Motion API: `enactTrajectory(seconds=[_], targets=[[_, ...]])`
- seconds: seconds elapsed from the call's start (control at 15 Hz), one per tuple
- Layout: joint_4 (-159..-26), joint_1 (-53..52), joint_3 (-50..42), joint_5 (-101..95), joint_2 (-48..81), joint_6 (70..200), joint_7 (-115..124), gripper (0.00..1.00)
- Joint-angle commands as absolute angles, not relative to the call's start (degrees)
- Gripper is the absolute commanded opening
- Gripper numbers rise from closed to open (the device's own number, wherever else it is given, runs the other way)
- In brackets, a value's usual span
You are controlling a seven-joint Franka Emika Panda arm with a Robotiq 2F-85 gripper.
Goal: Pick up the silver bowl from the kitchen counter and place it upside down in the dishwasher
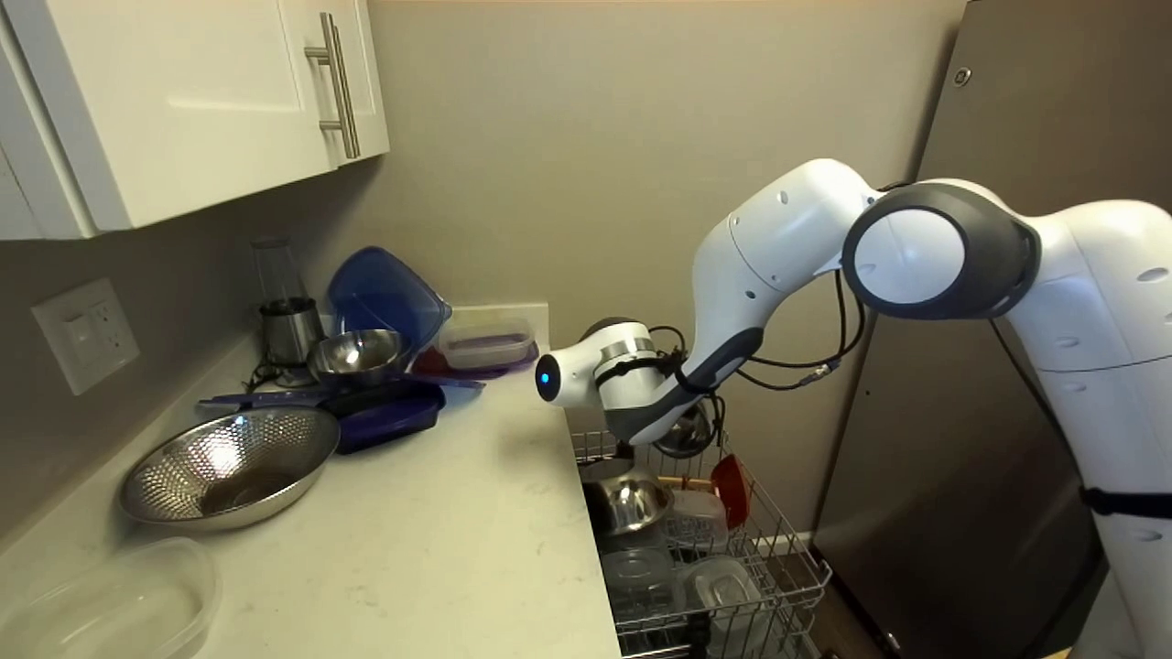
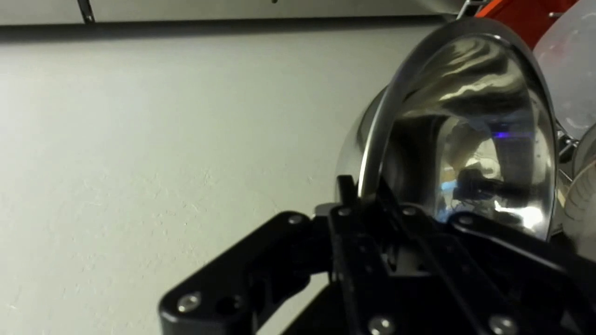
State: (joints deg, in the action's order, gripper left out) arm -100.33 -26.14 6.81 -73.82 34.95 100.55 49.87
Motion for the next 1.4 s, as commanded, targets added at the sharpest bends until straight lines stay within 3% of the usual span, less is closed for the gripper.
enactTrajectory(seconds=[0.0,0.6,1.2,1.27,1.33], targets=[[-106.19,-24.10,7.70,-79.87,32.44,101.43,51.94,0.03],[-117.87,-19.70,9.17,-100.77,26.75,105.10,50.11,0.03],[-124.06,-11.21,9.75,-119.90,22.78,119.31,50.47,0.03],[-121.11,-11.66,10.44,-117.18,25.79,116.75,50.17,0.11],[-121.50,-11.08,10.38,-118.11,25.61,117.44,50.26,0.11]])
